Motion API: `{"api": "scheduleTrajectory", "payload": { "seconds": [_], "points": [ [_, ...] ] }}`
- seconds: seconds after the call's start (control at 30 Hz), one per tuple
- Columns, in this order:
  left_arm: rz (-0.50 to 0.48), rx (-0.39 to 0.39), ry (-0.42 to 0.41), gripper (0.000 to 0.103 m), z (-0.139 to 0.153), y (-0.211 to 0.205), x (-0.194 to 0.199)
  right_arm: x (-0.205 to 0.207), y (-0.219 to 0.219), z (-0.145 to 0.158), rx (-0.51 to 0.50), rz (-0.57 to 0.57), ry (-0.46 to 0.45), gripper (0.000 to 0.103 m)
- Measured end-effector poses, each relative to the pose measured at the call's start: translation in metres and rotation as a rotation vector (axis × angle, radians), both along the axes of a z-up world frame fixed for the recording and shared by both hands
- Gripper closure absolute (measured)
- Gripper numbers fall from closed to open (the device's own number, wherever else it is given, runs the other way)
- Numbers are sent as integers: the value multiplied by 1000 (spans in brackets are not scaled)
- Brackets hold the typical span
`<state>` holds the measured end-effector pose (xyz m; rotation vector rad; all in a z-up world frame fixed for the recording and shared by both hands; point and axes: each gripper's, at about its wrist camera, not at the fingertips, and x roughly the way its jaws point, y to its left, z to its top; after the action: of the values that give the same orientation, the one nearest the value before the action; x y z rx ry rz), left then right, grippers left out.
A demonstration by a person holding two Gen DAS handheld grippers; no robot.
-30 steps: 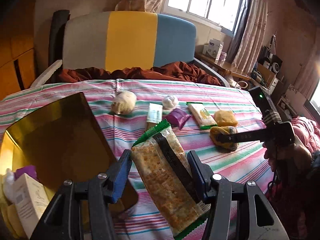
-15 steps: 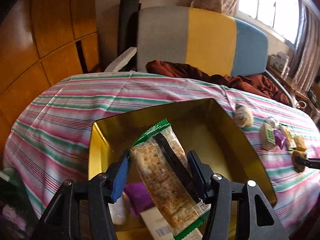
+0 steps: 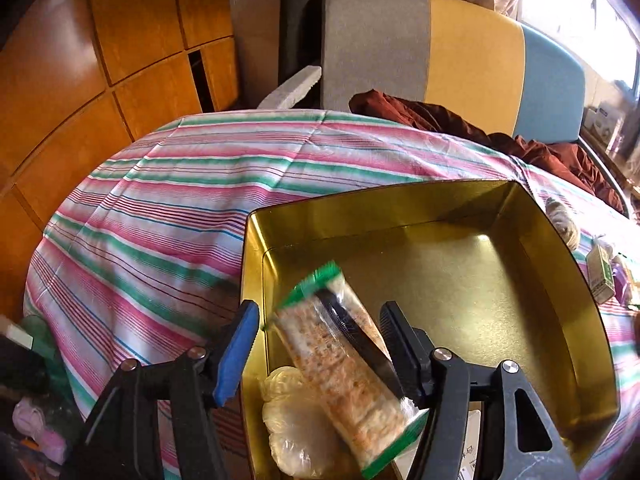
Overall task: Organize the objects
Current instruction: 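Carry the cracker packet into the gold tray with the left tool and release, then carry the yellow knitted sock into the gold tray with the right tool and release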
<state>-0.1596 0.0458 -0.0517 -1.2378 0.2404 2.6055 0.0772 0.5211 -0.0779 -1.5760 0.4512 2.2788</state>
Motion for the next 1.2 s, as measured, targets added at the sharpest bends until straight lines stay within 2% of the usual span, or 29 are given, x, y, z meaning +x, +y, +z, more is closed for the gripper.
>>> {"api": "scheduleTrajectory", "payload": {
  "seconds": [0.23, 0.57, 1.0, 1.2],
  "points": [
    [6, 56, 73, 36, 26, -5, 36, -4, -4, -3, 24, 17, -10, 59],
    [-12, 141, 116, 34, 48, -4, 88, -10, -14, -8, 57, 35, -27, 59],
    [-53, 170, 112, 33, 53, 2, 118, -19, -85, -12, 32, 182, -9, 59],
    [-61, 181, 102, 33, 51, 2, 122, -27, -117, -8, -15, 230, 30, 59]
  ]
}}
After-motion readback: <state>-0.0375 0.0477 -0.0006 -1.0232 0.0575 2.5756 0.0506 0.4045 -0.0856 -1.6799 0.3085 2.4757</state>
